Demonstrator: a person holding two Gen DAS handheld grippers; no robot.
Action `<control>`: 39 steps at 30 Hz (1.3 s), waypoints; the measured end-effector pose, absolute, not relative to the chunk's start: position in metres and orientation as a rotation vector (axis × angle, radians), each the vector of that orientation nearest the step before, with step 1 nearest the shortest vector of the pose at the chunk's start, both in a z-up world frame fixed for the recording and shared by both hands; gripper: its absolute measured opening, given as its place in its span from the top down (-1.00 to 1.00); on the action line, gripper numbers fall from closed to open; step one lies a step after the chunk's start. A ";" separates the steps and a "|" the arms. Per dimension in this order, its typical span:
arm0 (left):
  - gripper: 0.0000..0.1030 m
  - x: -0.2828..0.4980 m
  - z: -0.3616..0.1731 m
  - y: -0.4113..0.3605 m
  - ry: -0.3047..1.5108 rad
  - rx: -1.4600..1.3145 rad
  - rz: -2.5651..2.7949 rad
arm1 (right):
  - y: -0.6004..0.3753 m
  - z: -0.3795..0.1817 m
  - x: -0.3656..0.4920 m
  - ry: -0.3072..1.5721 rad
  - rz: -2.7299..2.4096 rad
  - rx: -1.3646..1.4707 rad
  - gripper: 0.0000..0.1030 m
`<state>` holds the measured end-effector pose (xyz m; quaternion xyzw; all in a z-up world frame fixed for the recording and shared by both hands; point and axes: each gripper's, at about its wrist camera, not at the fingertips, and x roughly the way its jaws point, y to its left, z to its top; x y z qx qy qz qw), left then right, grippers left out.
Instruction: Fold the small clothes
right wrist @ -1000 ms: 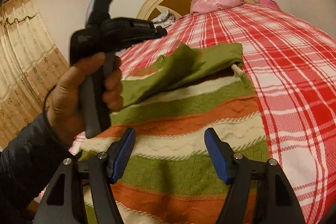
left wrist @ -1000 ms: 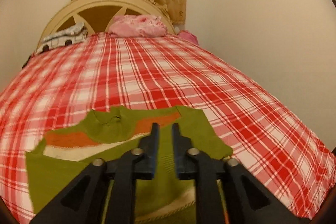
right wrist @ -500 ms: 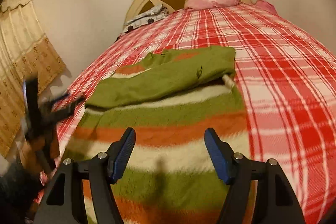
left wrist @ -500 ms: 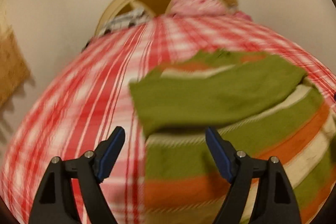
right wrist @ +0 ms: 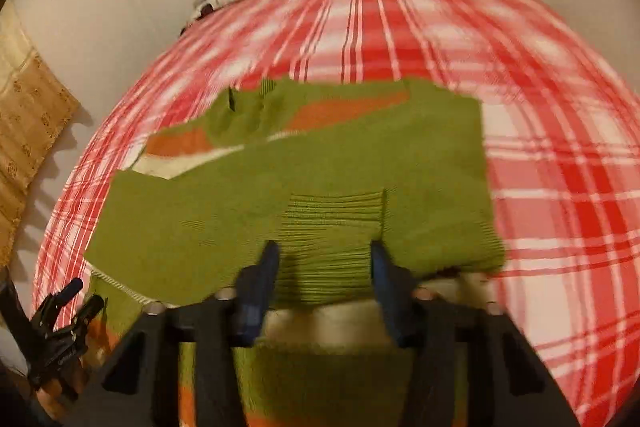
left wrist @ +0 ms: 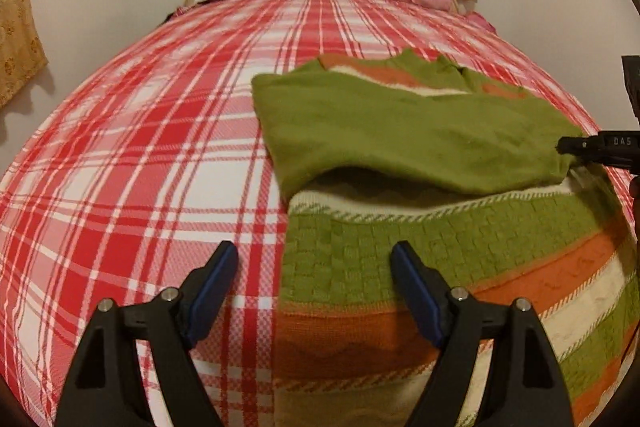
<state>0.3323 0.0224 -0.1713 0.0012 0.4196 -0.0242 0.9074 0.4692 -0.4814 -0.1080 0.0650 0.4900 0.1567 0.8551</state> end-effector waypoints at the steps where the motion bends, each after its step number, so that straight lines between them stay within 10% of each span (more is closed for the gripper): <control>1: -0.59 0.334 -0.173 0.023 0.880 -0.006 -0.051 | -0.477 -0.108 0.469 1.027 0.345 0.133 0.70; 13: -0.59 0.333 -0.176 0.029 0.886 -0.039 -0.047 | -0.496 -0.011 0.434 0.689 0.306 0.118 0.83; 27: -0.60 0.335 -0.142 0.023 0.762 -0.029 -0.049 | -0.536 -0.093 0.455 0.903 0.210 0.136 0.79; 34: -0.72 0.386 -0.145 0.004 0.831 0.049 -0.003 | -0.535 -0.077 0.446 0.839 0.198 0.110 0.11; 39: -0.84 0.394 -0.163 0.016 0.835 0.171 0.147 | -0.533 -0.073 0.439 0.818 0.204 0.090 0.09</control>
